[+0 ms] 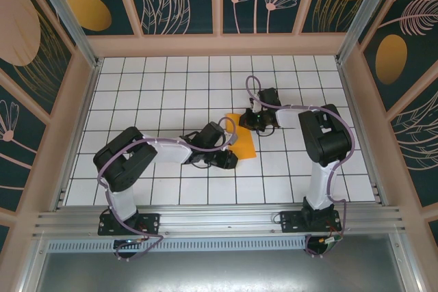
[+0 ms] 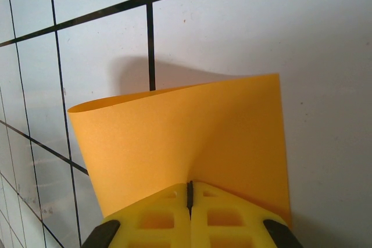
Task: Fold a paper plane with a square sheet of paper (fold left side to right side)
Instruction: First fold the square sheet of paper in half at the center of the table.
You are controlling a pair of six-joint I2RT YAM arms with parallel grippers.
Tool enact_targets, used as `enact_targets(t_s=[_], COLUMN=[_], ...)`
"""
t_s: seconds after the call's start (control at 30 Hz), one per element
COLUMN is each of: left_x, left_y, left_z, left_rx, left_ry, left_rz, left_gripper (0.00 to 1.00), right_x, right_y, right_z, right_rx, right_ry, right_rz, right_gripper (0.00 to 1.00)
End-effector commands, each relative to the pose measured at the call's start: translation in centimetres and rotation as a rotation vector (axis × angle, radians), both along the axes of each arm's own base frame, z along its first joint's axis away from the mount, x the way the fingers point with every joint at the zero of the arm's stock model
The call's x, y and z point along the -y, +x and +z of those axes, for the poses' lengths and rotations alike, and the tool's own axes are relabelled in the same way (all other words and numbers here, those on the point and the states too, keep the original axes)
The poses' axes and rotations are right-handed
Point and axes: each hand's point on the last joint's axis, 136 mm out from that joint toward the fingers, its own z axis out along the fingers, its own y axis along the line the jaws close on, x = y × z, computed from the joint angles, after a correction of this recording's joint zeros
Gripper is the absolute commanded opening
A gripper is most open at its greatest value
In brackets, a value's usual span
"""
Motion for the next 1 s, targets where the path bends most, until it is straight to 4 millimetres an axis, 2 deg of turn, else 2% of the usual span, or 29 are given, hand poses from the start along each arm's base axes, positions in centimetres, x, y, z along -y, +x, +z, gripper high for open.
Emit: enact_targets(t_s=[0.0, 0.1, 0.2, 0.3, 0.53, 0.73, 0.9, 0.97], left_x=[0.5, -0.3, -1.0, -0.1, 0.7, 0.8, 0.4, 0.1], left_y=[1.5, 4.4, 7.1, 8.6, 9.6, 9.8, 9.5, 9.3], left_z=[3.8, 5.0, 4.6, 3.8, 0.7, -0.6, -1.4, -1.8], left_rx=[0.015, 0.022, 0.040, 0.049, 0.013, -0.012, -0.034, -0.045], left_ry=[-0.087, -0.123, -0.098, -0.072, -0.038, -0.027, -0.011, -0.001], left_rz=[0.027, 0.115, 0.174, 0.170, 0.175, 0.193, 0.210, 0.223], left_gripper=[0.20, 0.20, 0.20, 0.20, 0.20, 0.20, 0.20, 0.20], right_x=[2.0, 2.0, 1.9, 1.8, 1.4, 0.8, 0.1, -0.1], right_y=[-1.9, -2.0, -2.1, -2.0, -2.0, -1.8, -0.9, -0.3], right_z=[-4.2, -3.9, -3.9, -3.7, -3.4, -2.7, -0.2, 2.0], right_rx=[-0.100, -0.095, -0.094, -0.091, -0.082, -0.063, 0.021, 0.086], right_ry=[-0.129, -0.125, -0.123, -0.119, -0.109, -0.083, -0.028, -0.003], right_rz=[-0.025, -0.027, -0.026, -0.023, -0.012, 0.003, 0.022, 0.027], right_gripper=[0.01, 0.01, 0.01, 0.01, 0.02, 0.02, 0.05, 0.08])
